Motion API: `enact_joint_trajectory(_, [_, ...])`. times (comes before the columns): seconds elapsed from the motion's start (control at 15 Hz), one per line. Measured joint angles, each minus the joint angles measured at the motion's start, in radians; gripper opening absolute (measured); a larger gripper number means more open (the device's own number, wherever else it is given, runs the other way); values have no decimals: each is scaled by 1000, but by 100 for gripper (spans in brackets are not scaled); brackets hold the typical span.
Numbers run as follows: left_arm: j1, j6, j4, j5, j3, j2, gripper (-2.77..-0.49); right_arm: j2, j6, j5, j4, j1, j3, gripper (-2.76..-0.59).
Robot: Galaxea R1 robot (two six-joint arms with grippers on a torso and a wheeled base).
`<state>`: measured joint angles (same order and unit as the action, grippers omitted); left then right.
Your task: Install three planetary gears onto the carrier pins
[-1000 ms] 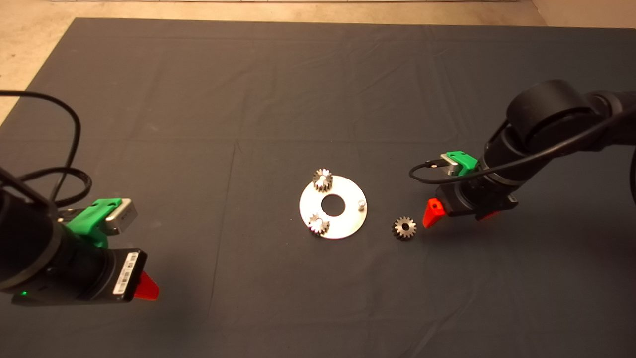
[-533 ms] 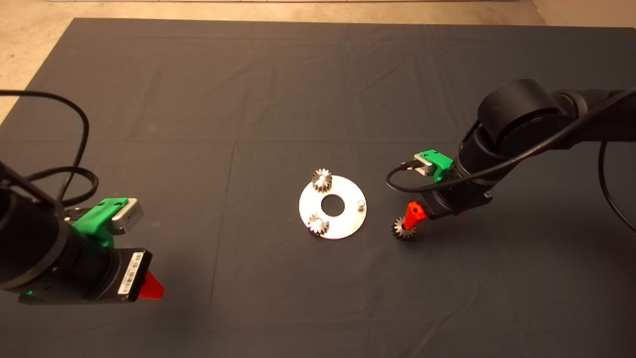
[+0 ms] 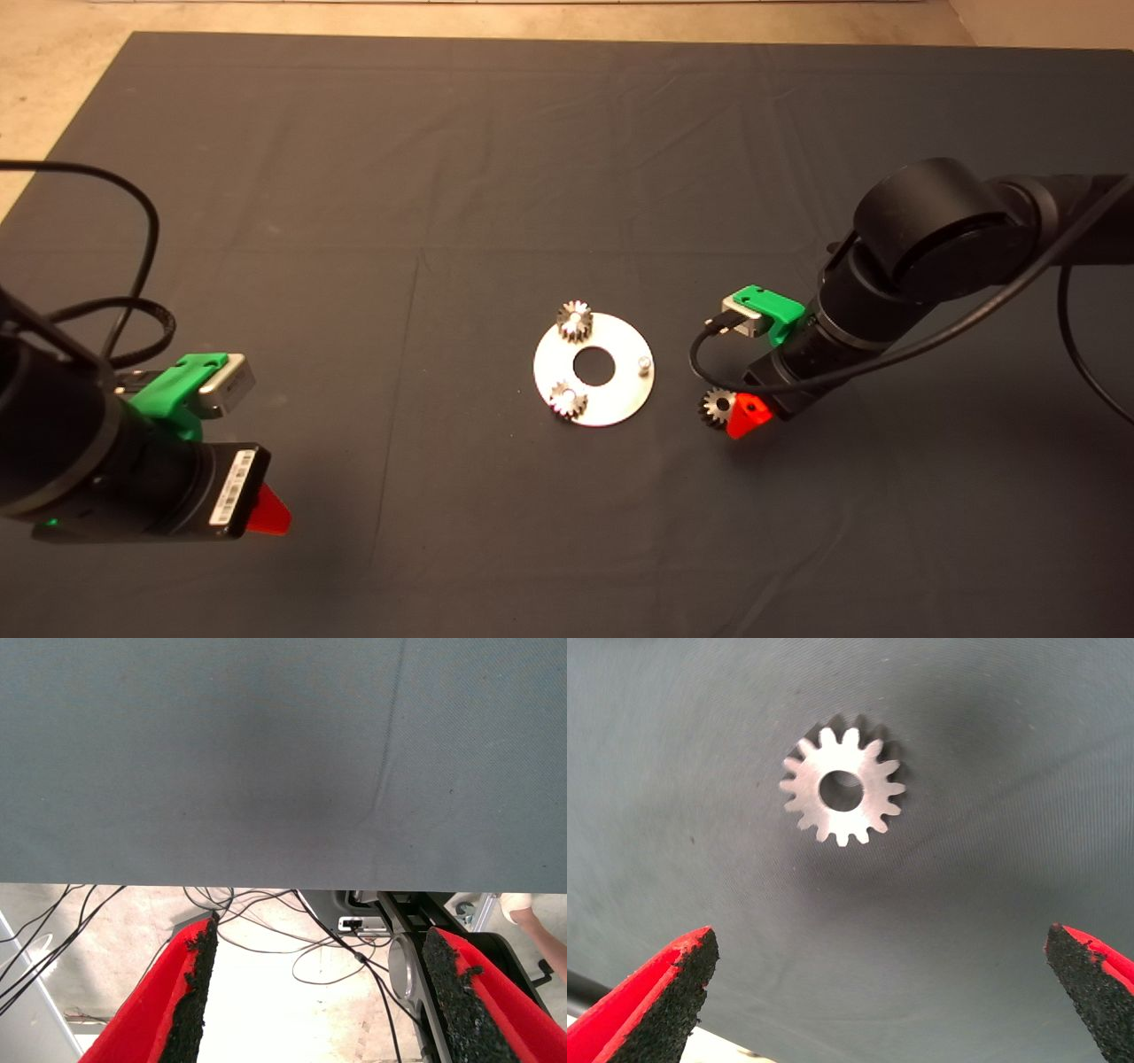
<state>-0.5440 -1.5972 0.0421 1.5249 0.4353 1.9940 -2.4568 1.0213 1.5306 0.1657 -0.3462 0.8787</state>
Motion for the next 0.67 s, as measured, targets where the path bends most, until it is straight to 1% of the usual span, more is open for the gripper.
enact_joint_trajectory(0.13, [0, 1, 0, 0, 0, 0, -166, 0, -64, 0, 9, 4, 0, -60])
enact_joint_trajectory(0.33, [0, 2, 0, 0, 0, 0, -166, 0, -141, 0, 59, 25, 3, -60])
enact_joint_trajectory(0.47, [0, 5, 0, 0, 0, 0, -166, 0, -178, 0, 92, 33, 6, -60])
enact_joint_trajectory(0.67, [0, 5, 0, 0, 0, 0, -166, -1, -228, 0, 120, 39, 9, -60])
